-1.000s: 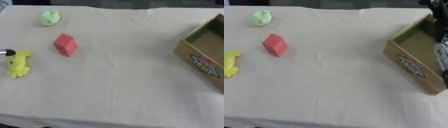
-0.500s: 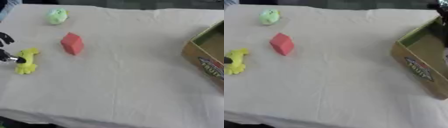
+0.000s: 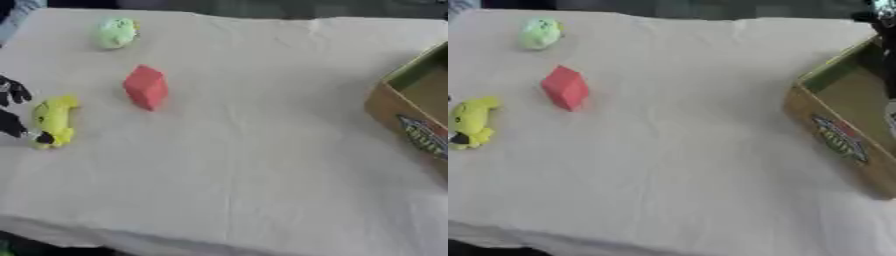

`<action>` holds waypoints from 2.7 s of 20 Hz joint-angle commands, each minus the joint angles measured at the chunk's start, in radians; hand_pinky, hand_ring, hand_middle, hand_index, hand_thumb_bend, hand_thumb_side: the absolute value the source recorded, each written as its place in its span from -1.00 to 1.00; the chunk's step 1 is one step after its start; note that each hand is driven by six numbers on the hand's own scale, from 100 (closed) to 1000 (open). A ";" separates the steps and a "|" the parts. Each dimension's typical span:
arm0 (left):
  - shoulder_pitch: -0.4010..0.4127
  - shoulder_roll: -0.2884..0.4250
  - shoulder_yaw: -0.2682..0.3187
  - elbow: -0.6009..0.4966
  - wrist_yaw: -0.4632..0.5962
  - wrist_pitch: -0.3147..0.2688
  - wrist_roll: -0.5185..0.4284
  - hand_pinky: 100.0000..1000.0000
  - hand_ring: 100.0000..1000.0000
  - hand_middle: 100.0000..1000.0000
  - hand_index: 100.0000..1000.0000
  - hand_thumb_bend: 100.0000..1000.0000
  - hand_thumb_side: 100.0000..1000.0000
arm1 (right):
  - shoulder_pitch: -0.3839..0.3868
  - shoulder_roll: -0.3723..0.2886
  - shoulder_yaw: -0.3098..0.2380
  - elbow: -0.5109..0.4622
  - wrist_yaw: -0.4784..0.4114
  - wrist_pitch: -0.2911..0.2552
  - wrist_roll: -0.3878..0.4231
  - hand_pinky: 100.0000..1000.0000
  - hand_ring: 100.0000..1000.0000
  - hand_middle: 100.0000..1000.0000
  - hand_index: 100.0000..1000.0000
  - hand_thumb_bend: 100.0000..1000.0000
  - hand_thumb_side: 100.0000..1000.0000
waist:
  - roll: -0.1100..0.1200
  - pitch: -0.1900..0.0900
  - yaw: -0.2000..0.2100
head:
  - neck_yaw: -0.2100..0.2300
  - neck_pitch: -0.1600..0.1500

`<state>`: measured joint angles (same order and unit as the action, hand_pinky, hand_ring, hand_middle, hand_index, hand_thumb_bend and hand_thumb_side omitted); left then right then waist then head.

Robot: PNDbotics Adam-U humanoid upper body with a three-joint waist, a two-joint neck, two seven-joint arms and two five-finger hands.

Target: Pick up the objects with one hand, pass them to the other hand, and then place them into the box on the other side of the table.

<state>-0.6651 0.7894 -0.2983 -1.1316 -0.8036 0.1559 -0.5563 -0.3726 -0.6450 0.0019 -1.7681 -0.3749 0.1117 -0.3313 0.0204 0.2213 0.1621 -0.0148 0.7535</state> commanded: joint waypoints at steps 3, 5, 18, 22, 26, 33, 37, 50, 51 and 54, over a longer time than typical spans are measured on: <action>-0.017 0.005 0.008 0.019 -0.007 -0.006 0.019 0.33 0.34 0.30 0.58 0.60 -0.08 | -0.009 -0.015 -0.004 -0.015 0.006 -0.001 0.003 1.00 0.46 0.48 0.76 -0.56 0.28 | 0.000 -0.015 -0.001 | 0.012 0.004; -0.017 0.002 0.009 0.024 -0.009 -0.006 0.021 0.30 0.31 0.27 0.55 0.55 -0.13 | -0.009 -0.015 -0.004 -0.015 0.005 -0.001 0.003 1.00 0.45 0.48 0.76 -0.56 0.28 | -0.001 -0.015 -0.001 | 0.017 0.004; -0.007 0.001 0.015 0.013 0.009 0.003 0.010 0.18 0.19 0.14 0.39 0.06 -0.40 | -0.007 -0.012 -0.001 -0.016 0.005 0.001 0.005 1.00 0.45 0.48 0.76 -0.55 0.28 | -0.002 -0.014 -0.002 | 0.027 0.008; -0.005 0.000 0.014 0.007 0.019 0.007 0.020 0.14 0.13 0.09 0.34 -0.03 -0.57 | -0.006 -0.011 -0.001 -0.016 0.006 0.002 0.005 1.00 0.45 0.48 0.76 -0.55 0.29 | -0.003 -0.014 -0.003 | 0.028 0.009; 0.001 0.007 0.018 -0.013 0.032 0.013 0.023 0.11 0.10 0.07 0.31 -0.13 -0.62 | -0.003 -0.010 -0.001 -0.016 0.008 0.002 0.003 1.00 0.45 0.49 0.76 -0.69 0.35 | -0.002 -0.014 -0.003 | 0.031 0.009; 0.012 0.031 0.048 -0.106 0.035 0.052 0.074 -0.05 -0.04 -0.08 0.16 -0.29 -0.97 | -0.001 -0.014 -0.003 -0.018 0.008 0.001 0.001 1.00 0.45 0.49 0.76 -0.70 0.35 | -0.005 -0.016 0.000 | 0.026 0.003; 0.020 0.037 0.084 -0.180 0.043 0.089 0.151 -0.14 -0.13 -0.16 0.07 -0.38 -1.00 | -0.001 -0.017 -0.005 -0.020 0.008 -0.001 0.002 1.00 0.45 0.49 0.77 -0.70 0.35 | -0.008 -0.016 0.003 | 0.025 0.002; 0.067 -0.014 0.133 -0.383 0.323 0.142 0.375 -0.28 -0.24 -0.28 -0.05 -0.77 -0.97 | -0.013 -0.042 -0.005 -0.055 0.043 -0.007 0.018 0.99 0.46 0.49 0.77 -0.70 0.30 | -0.018 -0.016 0.005 | 0.010 0.003; 0.070 -0.026 0.128 -0.392 0.349 0.139 0.391 -0.28 -0.24 -0.28 -0.05 -0.82 -0.93 | -0.018 -0.047 -0.003 -0.063 0.057 -0.006 0.025 0.98 0.47 0.50 0.77 -0.69 0.31 | -0.019 -0.016 0.004 | 0.009 0.002; 0.072 -0.068 0.111 -0.409 0.398 0.129 0.411 -0.29 -0.25 -0.29 -0.06 -0.86 -0.89 | -0.034 -0.067 0.004 -0.096 0.105 0.001 0.059 0.98 0.47 0.50 0.77 -0.68 0.34 | -0.023 -0.016 0.002 | 0.006 0.002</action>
<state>-0.5814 0.7138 -0.1907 -1.5183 -0.4298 0.2878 -0.1592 -0.3923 -0.6695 0.0092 -1.8324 -0.2922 0.1124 -0.2857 -0.0051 0.2216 0.1649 -0.0053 0.7543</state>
